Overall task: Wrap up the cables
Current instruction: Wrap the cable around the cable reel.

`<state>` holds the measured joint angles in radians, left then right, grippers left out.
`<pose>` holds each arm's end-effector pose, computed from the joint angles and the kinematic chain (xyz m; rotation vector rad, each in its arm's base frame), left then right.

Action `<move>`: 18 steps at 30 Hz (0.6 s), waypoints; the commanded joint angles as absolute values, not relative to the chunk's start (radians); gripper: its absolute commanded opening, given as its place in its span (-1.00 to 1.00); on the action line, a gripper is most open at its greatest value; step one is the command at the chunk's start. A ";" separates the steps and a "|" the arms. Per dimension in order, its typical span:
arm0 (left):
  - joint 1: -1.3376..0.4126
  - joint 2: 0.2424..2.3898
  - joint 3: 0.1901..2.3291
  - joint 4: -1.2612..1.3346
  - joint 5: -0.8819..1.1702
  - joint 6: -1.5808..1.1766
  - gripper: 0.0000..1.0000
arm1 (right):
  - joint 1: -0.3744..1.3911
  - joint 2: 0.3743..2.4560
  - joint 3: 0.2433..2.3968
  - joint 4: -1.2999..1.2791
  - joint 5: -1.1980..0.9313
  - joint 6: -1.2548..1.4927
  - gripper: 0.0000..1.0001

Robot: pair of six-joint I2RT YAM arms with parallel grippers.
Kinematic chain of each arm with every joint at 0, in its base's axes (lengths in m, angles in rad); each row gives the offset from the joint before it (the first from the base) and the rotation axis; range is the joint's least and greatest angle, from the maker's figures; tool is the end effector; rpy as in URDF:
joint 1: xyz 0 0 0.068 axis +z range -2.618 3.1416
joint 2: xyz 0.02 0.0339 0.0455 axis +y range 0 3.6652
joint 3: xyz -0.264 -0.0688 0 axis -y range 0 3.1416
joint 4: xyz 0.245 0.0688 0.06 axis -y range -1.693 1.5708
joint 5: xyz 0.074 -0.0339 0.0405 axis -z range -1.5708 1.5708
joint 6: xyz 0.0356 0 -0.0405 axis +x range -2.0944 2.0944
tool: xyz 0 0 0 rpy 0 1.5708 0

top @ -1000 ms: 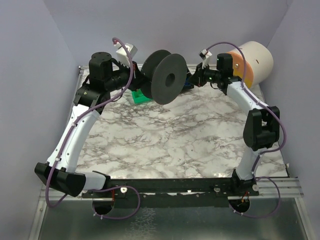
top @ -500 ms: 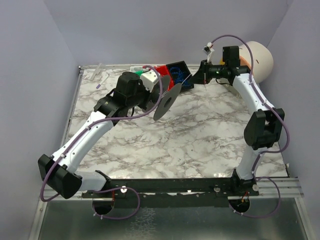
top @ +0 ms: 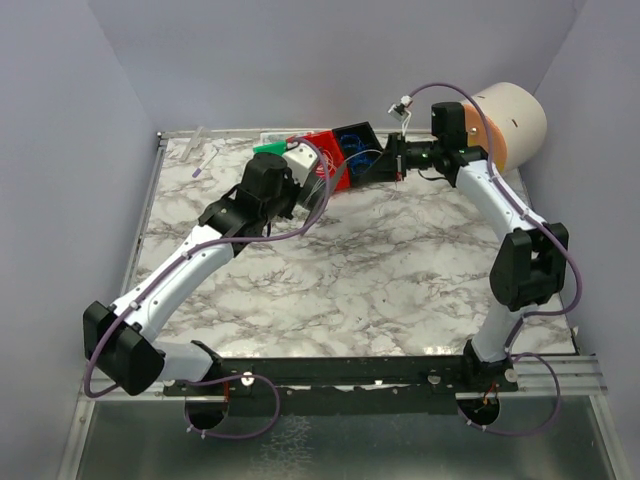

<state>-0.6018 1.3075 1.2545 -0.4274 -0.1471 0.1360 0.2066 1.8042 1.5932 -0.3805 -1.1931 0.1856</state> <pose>0.2469 -0.1633 0.3649 0.6526 1.9417 -0.1398 0.3901 0.1156 0.3291 -0.7271 1.9450 1.5033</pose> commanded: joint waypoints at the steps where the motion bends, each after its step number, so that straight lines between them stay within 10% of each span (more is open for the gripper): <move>1: -0.601 1.312 1.229 -0.335 -0.211 0.120 -1.00 | 0.222 1.760 1.563 -0.183 -1.267 0.373 -0.99; 18: -0.600 1.452 1.258 -0.288 -0.342 0.086 -1.00 | 0.287 1.687 1.509 -0.185 -1.292 0.326 -0.99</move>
<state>-0.6044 1.4044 1.2171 -0.3405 -0.2611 0.1158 0.2871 1.7199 1.5177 -0.2230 -1.2488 0.3294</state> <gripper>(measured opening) 0.021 0.006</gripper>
